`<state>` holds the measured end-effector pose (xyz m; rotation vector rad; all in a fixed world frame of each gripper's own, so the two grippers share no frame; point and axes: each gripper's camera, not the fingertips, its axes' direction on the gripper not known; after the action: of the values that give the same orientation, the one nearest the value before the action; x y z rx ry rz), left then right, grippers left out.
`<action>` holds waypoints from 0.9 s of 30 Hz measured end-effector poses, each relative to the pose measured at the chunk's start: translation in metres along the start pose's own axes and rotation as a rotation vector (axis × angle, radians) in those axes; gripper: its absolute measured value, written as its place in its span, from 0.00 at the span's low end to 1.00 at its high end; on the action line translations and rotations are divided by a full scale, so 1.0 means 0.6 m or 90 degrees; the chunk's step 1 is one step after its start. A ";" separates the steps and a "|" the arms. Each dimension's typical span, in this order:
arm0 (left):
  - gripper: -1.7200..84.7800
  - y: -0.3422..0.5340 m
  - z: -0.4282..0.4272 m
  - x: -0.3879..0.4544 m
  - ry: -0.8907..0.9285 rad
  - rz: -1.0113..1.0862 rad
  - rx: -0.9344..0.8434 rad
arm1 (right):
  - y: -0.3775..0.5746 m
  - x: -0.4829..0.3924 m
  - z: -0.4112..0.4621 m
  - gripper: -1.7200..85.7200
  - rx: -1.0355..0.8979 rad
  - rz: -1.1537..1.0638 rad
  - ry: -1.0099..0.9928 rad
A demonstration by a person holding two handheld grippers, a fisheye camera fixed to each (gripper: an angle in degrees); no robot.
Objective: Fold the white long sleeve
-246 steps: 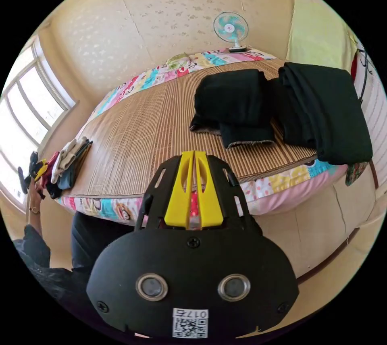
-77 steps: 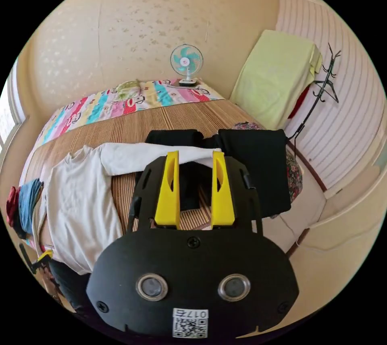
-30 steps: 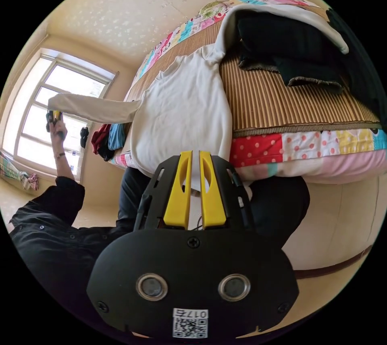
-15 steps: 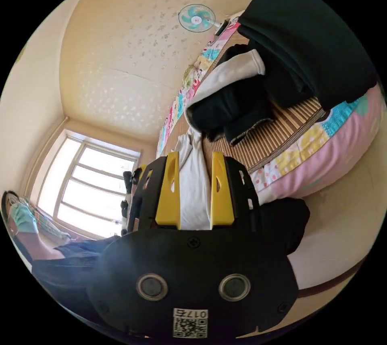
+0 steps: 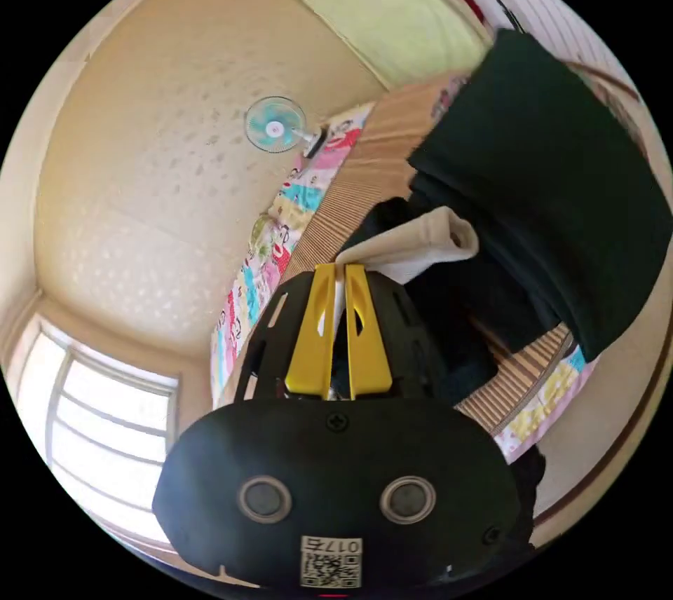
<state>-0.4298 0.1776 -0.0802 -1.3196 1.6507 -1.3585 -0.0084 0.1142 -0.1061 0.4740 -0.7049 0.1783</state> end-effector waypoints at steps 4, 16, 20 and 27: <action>0.16 0.050 -0.022 0.003 -0.017 -0.028 0.039 | 0.095 -0.242 0.037 0.06 0.000 -0.217 -0.154; 0.17 0.034 0.076 0.082 -0.153 -0.002 0.047 | 0.722 -0.317 0.260 0.12 -0.538 -0.554 -0.195; 0.17 0.019 0.116 0.110 -0.283 0.045 0.029 | 0.669 -0.220 0.146 0.13 -0.374 -0.557 -0.027; 0.11 -0.109 0.313 0.158 -0.516 0.210 -0.144 | 0.605 -0.173 0.202 0.12 -0.388 -0.516 0.157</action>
<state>-0.2700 0.0273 -0.0586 -1.3844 1.3647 -0.3537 -0.2702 0.3757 0.0354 0.1167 -0.2566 -0.7144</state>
